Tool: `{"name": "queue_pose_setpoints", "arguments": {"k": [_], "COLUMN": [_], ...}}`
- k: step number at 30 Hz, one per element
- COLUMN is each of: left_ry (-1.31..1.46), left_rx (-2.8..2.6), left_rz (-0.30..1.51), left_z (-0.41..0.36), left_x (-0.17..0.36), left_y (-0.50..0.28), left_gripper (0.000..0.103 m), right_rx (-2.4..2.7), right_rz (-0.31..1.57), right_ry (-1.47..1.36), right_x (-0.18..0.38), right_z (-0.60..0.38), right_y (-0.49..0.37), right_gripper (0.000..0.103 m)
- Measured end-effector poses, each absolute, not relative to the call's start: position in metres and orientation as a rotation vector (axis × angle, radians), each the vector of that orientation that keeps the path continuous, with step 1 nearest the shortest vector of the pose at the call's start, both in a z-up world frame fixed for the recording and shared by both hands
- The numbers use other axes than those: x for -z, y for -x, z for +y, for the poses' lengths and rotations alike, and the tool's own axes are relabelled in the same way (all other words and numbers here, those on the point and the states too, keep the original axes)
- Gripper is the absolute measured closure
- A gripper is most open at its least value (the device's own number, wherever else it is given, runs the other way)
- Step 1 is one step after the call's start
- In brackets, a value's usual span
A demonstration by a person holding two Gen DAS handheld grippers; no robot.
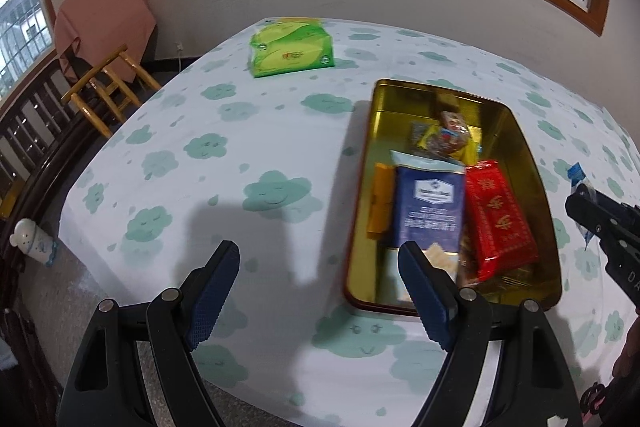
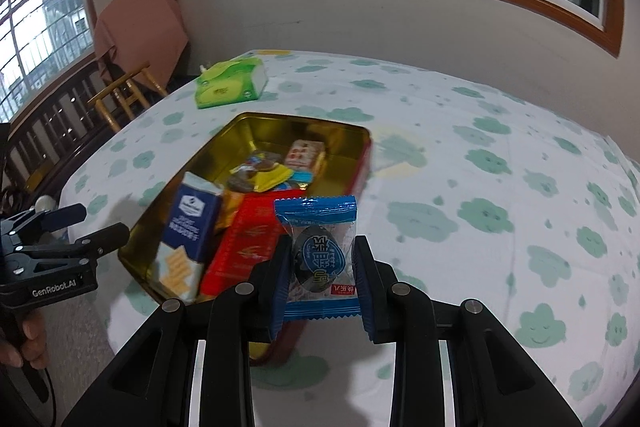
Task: Organize snacks
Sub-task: 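Carry the blue-wrapped candy into the tin and open the right gripper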
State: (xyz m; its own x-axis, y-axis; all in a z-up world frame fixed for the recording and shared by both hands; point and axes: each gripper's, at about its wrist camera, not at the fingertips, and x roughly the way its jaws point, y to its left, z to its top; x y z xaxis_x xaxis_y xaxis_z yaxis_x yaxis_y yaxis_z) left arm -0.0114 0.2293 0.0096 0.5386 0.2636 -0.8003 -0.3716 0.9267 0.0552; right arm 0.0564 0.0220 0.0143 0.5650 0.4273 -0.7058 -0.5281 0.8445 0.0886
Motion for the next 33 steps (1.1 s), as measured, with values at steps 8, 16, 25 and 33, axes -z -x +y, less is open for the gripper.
{"name": "queue_pose_setpoints", "arguments": {"k": [8, 16, 25, 33], "left_ry": [0.146, 0.146, 0.151, 0.145], "left_rx": [-0.411, -0.418, -0.437, -0.434], "left_rz": [0.940, 0.957, 0.971, 0.974], "left_z": [0.245, 0.251, 0.259, 0.256], "left_x": [-0.006, -0.002, 0.003, 0.004], "left_y": [0.015, 0.018, 0.023, 0.027], "left_gripper": [0.024, 0.024, 0.024, 0.024], "right_rx": [-0.628, -0.658, -0.645, -0.604], "right_rz": [0.808, 0.835, 0.864, 0.830], "right_ry": [0.173, 0.194, 0.171, 0.187], "right_x": [-0.007, 0.006, 0.016, 0.018], "right_z": [0.060, 0.087, 0.100, 0.107], "right_y": [-0.051, -0.048, -0.054, -0.050], "right_gripper": [0.072, 0.072, 0.072, 0.071]}}
